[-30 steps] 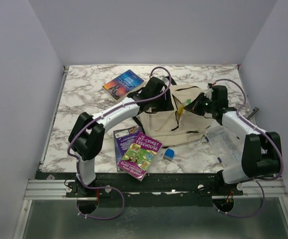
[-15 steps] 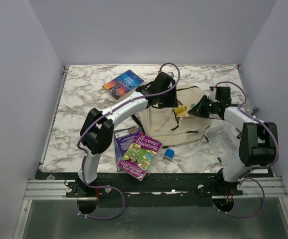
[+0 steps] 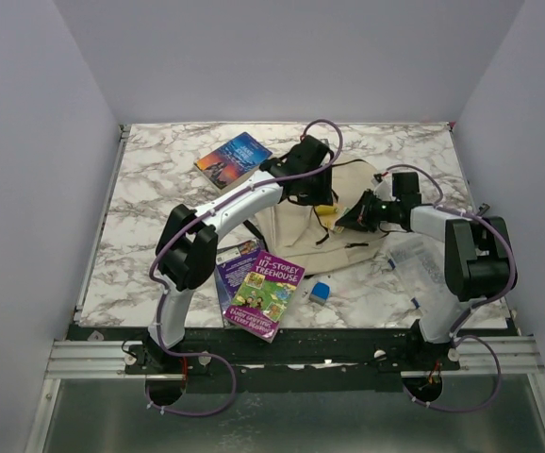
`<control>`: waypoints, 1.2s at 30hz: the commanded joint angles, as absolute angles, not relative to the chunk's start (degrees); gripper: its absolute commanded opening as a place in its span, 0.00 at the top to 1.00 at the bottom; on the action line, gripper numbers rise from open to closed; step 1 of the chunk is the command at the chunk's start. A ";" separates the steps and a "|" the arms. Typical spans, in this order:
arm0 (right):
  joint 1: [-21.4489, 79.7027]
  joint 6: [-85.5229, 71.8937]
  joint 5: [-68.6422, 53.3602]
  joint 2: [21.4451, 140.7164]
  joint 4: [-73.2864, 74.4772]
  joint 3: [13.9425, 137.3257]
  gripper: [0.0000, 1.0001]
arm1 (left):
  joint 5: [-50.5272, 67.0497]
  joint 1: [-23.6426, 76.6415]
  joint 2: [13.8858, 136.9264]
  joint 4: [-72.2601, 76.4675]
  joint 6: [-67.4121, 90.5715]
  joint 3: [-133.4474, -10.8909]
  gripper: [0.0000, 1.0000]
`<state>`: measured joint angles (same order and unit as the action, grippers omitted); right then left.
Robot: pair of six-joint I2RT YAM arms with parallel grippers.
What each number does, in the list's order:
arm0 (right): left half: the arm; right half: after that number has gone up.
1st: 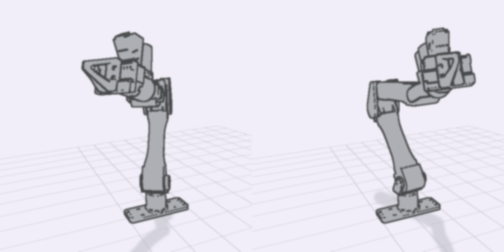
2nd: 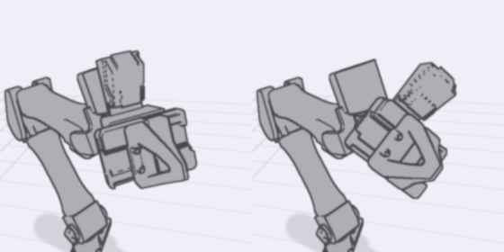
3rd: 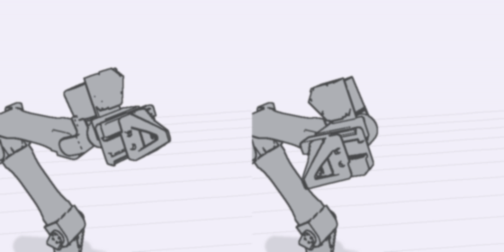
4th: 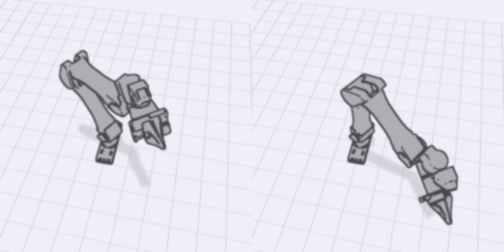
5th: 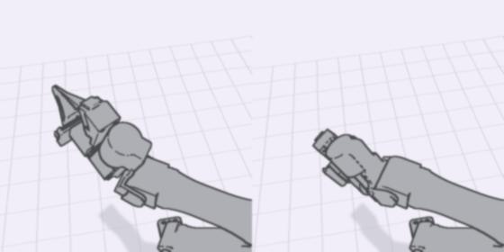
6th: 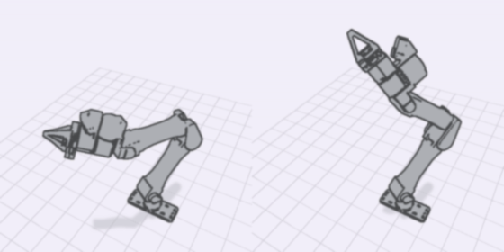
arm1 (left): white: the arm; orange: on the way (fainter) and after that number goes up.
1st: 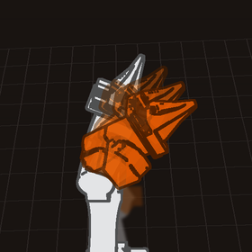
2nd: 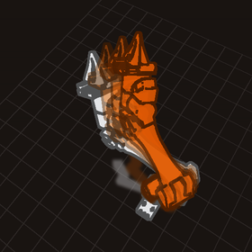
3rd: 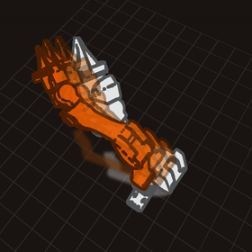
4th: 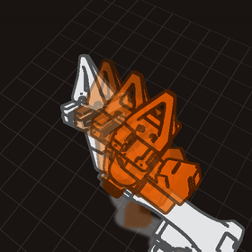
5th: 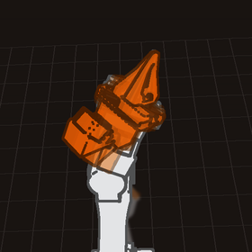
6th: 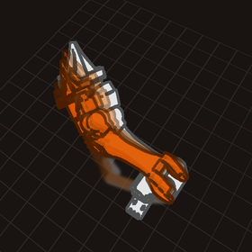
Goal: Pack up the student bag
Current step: Place the personal item in the student bag.
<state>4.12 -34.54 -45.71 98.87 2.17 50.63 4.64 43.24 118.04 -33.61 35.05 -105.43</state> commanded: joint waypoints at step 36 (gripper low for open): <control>-2.57 -30.33 -29.10 81.29 14.53 54.96 1.00 | -0.15 42.40 132.29 -46.58 38.40 -122.25 0.54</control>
<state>-2.63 -33.26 -30.41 83.44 11.03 55.24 1.83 41.47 130.26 -44.40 35.31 -120.07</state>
